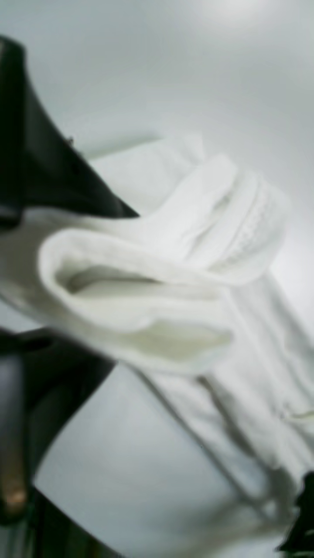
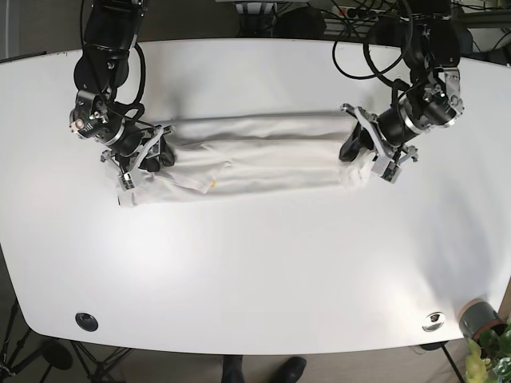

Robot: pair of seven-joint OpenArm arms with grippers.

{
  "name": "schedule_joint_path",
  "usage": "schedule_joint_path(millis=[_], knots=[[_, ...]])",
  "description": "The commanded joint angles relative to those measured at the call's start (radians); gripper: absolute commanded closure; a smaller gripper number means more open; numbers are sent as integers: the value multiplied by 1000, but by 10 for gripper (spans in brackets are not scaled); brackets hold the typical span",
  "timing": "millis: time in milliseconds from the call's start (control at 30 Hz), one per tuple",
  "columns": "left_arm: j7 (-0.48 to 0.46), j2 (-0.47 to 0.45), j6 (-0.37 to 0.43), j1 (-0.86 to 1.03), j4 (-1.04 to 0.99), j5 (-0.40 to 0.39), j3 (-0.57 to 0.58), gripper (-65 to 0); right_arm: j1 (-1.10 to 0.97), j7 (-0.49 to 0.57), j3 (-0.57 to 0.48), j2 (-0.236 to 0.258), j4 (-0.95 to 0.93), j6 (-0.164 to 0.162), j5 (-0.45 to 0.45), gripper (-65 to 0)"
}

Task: Fold the T-shirt properly
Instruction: 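Move the left gripper to the strip's other end and grasp it, then fold the held end with the left gripper toward the right gripper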

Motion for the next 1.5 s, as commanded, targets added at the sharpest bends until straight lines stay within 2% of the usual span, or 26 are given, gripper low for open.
schedule_joint_path(millis=[0,133,300,600,700,800,933,1100,1233,1367,1467], knots=[[-28,38,38,-32,-13,-22,10,0,12,-1,2,6,17,1,3,-216],[-31,96,76,-60,-66,-21,13,0,12,-1,2,4,14,1,3,-216],[-28,144,76,-127,-135,-19,19,0,12,-1,2,4,22,1,5,-216],[-28,150,76,-141,-178,-19,73,-3,12,-1,2,4,15,1,5,-216],[-29,150,76,-155,-178,-19,106,-54,12,-1,2,4,15,1,5,-216],[-29,150,89,-156,-178,-19,114,-140,12,-1,2,4,18,1,5,-216],[-29,159,185,-162,-178,-19,123,-257,14,-1,2,4,20,1,5,-216],[-29,191,276,-199,-178,-21,217,-382,14,-1,2,4,20,1,5,-216],[-32,193,303,-239,-173,-13,331,-411,17,-1,2,4,22,1,5,-216],[-26,193,306,-293,-164,54,446,-414,19,-1,2,-5,22,1,5,-216],[-28,195,306,-300,-125,107,482,-415,17,-1,2,-11,22,1,5,-216]])
